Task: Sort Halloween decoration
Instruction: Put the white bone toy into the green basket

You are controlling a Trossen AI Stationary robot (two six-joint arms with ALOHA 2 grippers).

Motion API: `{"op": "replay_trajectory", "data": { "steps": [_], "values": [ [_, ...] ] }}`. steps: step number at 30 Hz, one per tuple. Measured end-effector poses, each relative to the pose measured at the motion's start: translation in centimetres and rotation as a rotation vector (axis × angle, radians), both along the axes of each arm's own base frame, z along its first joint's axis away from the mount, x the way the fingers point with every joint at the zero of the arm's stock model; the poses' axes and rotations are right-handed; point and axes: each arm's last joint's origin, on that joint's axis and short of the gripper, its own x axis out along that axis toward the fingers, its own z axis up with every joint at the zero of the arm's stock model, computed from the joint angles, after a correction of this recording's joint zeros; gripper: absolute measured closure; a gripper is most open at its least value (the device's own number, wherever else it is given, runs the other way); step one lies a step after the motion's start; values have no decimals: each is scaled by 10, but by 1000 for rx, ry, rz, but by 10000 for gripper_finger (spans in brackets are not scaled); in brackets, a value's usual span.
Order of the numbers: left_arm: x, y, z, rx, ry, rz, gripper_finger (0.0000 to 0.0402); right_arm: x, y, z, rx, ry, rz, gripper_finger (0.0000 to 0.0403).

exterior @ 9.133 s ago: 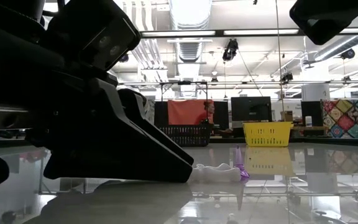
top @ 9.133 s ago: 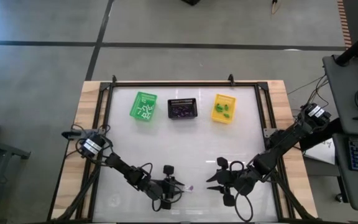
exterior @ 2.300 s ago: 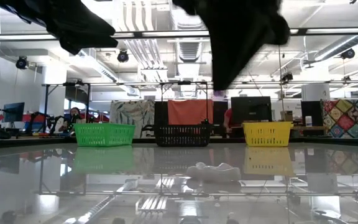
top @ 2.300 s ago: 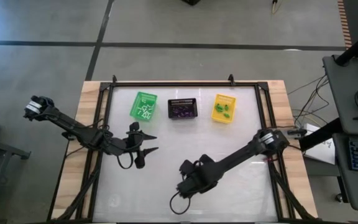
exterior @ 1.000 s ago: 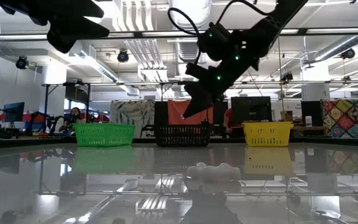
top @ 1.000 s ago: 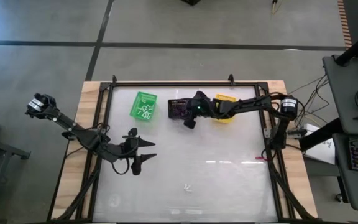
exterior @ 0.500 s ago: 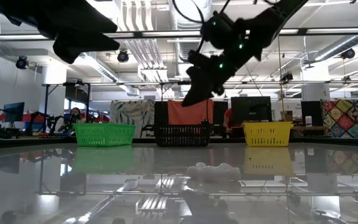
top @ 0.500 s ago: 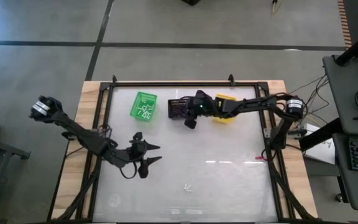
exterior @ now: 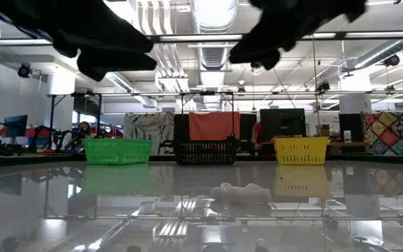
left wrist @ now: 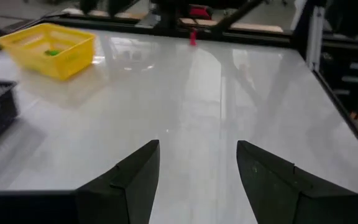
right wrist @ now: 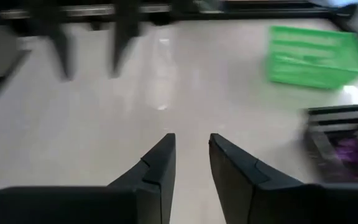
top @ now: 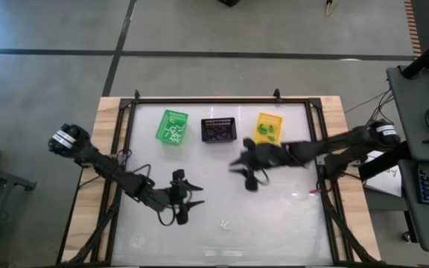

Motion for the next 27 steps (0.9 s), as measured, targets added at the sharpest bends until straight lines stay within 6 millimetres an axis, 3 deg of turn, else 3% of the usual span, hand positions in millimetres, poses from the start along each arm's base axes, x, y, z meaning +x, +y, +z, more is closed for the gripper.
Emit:
{"op": "replay_trajectory", "data": {
  "steps": [6,13,19,27],
  "values": [
    [20,-26,-10,114,53,-139,205,-32,60,-22,-21,-53,71,324],
    [43,-47,-26,137,98,-225,205,-58,106,-35,-7,-41,167,324],
    [62,-60,-37,142,112,-228,205,-75,130,-38,-6,-43,248,330],
    [71,-64,-53,118,85,-264,176,-82,141,-36,14,-133,249,335]
  ]
}}
